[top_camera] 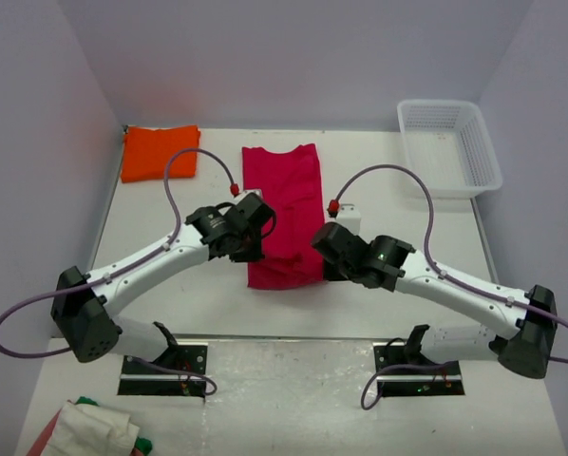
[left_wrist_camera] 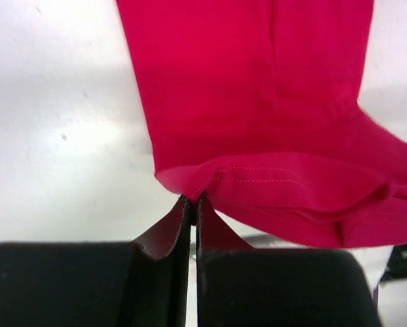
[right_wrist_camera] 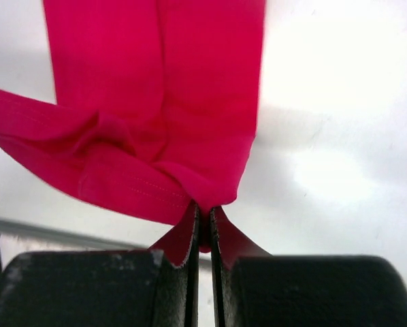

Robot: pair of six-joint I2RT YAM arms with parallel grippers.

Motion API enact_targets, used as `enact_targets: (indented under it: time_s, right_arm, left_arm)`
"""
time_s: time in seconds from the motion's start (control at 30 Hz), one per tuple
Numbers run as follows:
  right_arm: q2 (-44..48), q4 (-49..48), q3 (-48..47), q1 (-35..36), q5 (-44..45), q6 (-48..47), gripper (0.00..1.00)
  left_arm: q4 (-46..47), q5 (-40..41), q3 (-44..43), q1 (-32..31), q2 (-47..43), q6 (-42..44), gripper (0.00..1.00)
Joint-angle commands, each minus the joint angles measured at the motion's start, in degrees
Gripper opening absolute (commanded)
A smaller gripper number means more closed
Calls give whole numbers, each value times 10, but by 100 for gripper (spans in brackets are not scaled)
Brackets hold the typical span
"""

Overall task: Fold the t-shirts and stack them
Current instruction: Fold the folded rectangular tshirt in 1/3 of the way

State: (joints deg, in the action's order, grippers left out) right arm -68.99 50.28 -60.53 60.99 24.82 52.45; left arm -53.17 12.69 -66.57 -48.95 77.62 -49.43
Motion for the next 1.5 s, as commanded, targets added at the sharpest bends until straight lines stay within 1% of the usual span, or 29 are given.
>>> enact_targets:
  time_s: [0.0, 0.07, 0.13, 0.27, 0.43, 0.57, 0.83, 0.93, 1.17, 1.27, 1.3, 1.33, 1.37, 1.4, 1.43, 1.47]
  right_arm:
    - [-35, -57, -26, -68, -38, -150, 0]
    - [-72, -76, -59, -103, -59, -191, 0]
    - [-99, -91, -80, -135, -74, -213, 0]
    - [-155, -113, -126, -176, -107, -261, 0]
    - [-224, -113, -195, -223, -153, -305, 0]
    - [-273, -113, -247, -246, -177, -328, 0]
    - [-343, -107, -296, -274, -214, -349, 0]
    - [-363, -109, -303, -280, -217, -350, 0]
    - [-408, -113, -327, -305, -233, -358, 0]
    - [-434, -115, -341, -315, -237, -364, 0]
    - [-448, -117, -346, -322, -245, -367, 0]
    - [-455, -120, -351, -326, -245, -367, 9]
    - [-463, -125, -369, -330, -245, -371, 18]
    - [-482, -125, -382, -337, -240, -374, 39]
    - [-494, -125, -399, -342, -230, -382, 49]
    - [-505, -119, -447, -344, -215, -385, 57]
  left_arm:
    - [17, 23, -62, 40, 51, 81, 0]
    - [34, 15, -84, 70, 84, 101, 0]
    - [44, 6, -98, 96, 108, 120, 0]
    - [53, -5, -143, 128, 156, 138, 0]
    - [68, -13, -160, 162, 194, 158, 0]
    - [72, -22, -198, 178, 243, 170, 0]
    - [68, -33, -275, 198, 317, 181, 0]
    - [68, -34, -291, 201, 347, 186, 0]
    - [73, -26, -301, 223, 373, 180, 0]
    - [75, -20, -314, 228, 393, 180, 9]
    - [72, -14, -322, 230, 399, 178, 19]
    - [67, 5, -327, 230, 408, 175, 23]
    - [63, 10, -336, 230, 412, 173, 30]
    - [67, 38, -348, 230, 414, 171, 40]
    - [78, 59, -350, 228, 409, 170, 45]
    - [88, 82, -353, 227, 409, 173, 52]
